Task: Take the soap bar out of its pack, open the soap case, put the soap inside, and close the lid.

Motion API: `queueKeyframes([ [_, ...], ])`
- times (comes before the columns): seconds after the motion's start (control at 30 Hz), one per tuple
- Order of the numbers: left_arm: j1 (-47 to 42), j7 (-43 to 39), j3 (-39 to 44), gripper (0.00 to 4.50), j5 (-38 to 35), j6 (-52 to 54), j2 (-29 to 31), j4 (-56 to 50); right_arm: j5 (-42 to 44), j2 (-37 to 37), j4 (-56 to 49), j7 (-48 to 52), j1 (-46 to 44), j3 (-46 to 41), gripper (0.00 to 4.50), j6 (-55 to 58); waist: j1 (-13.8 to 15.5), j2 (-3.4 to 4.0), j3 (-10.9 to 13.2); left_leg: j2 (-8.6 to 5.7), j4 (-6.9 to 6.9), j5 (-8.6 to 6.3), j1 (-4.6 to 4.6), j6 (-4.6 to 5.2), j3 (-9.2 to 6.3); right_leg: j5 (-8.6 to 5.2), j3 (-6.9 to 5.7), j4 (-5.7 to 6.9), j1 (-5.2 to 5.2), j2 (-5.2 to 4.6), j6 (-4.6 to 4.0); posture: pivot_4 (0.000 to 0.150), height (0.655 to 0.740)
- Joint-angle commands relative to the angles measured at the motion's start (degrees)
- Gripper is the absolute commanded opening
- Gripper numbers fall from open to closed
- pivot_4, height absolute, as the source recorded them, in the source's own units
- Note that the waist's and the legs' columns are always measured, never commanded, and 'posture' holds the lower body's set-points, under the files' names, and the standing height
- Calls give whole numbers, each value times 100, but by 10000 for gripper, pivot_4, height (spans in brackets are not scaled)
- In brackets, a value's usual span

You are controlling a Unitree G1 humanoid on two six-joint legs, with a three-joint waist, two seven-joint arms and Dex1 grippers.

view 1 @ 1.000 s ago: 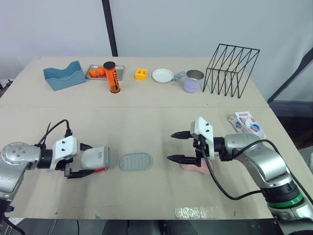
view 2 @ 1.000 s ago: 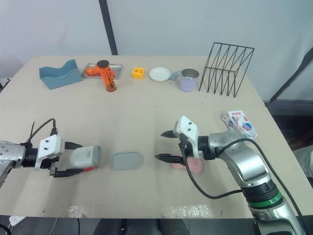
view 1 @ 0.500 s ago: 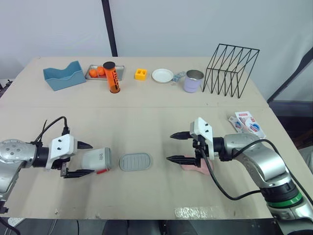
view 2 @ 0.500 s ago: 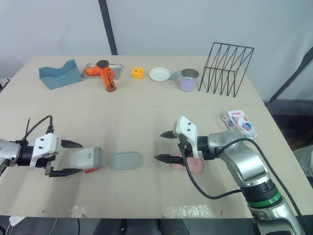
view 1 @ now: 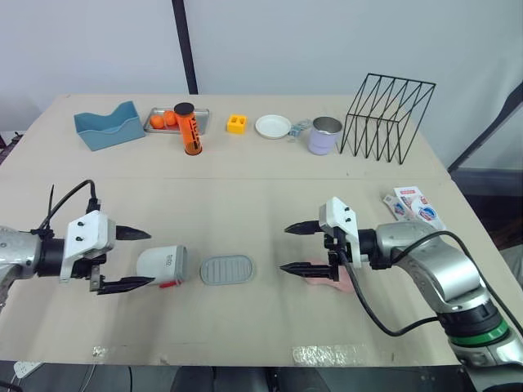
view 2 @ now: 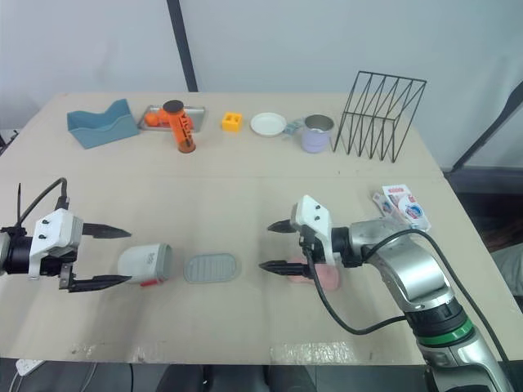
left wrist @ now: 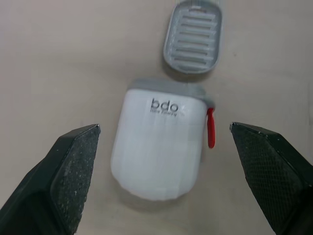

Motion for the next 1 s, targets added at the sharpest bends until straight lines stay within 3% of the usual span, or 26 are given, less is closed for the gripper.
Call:
queueKeyframes([
  [0.03,-376,476,-50,44981,-327,3,-395,-927,-8,-183,-7,113,-136,-191,45000,-155,3,0,0,0,0,0,-1,0,0,0,0,-1,1,-1,0,1500,7371],
  [0.27,-677,799,-708,44981,-47,-105,-916,-1052,-150,-389,17,104,-161,-194,45000,-190,5,-1,0,-2,1,0,1,-1,-1,0,0,-1,2,1,0,1500,7371],
  [0.37,-761,849,-897,44981,-551,342,-1176,-1278,-256,-604,49,121,-154,-289,45000,-208,1,-1,0,-2,1,0,1,-1,0,0,2,-1,2,1,0,1500,7371],
  [0.73,-609,531,-1173,44981,-334,1,-1237,-937,-194,-1761,-284,516,247,-775,45000,63,9,-1,1,-5,2,0,2,0,-2,0,1,-2,6,-1,0,1500,7371],
  [1.0,-398,340,-1286,44981,-128,-478,-1328,-595,-140,-2182,-860,592,560,-752,45000,238,3,0,1,-4,2,0,4,0,0,0,4,-2,6,0,0,1500,7371],
])
